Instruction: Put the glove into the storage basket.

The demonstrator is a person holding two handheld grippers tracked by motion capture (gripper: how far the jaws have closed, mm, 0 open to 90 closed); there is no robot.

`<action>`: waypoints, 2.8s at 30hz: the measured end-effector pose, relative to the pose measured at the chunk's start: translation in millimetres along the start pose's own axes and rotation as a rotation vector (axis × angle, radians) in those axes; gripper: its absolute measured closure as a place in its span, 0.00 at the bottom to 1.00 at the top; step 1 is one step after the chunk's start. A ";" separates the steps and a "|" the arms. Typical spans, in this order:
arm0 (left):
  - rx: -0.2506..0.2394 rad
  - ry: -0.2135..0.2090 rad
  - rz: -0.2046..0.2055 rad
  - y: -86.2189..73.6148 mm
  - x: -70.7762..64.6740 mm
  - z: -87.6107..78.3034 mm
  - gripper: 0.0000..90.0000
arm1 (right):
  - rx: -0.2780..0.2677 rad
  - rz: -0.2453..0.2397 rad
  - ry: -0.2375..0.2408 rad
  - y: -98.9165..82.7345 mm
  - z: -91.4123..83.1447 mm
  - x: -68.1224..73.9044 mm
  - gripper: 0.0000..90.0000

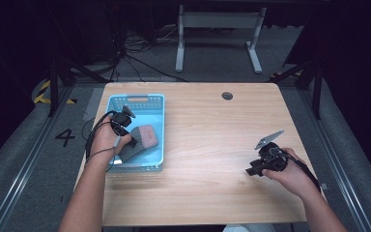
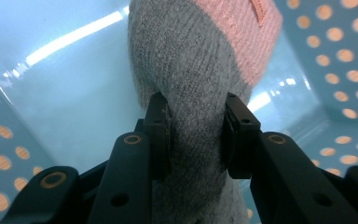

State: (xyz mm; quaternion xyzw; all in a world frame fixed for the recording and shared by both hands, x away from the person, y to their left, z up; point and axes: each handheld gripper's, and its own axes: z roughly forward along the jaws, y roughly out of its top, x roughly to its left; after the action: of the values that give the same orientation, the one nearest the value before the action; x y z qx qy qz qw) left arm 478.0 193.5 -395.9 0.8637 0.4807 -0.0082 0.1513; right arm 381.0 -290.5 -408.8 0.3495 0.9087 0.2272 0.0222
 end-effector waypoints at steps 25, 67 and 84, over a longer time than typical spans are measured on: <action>-0.133 0.135 0.043 -3.5 -26.5 -18.1 0.43 | -0.008 -0.003 -0.002 1.4 -0.5 -1.2 0.66; -0.272 -0.165 0.498 -50.9 -172.2 -24.7 0.48 | -0.042 0.020 0.001 -7.8 -5.7 -10.8 0.64; -0.256 -0.220 0.534 -39.9 -196.7 39.8 0.47 | -0.039 0.021 0.001 -9.1 0.3 -11.0 0.63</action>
State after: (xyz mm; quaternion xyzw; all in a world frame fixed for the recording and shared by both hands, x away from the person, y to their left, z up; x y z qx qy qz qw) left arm 344.3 39.5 -412.6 0.9273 0.2148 -0.0012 0.3066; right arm 383.7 -303.4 -414.3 0.3584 0.9003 0.2456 0.0260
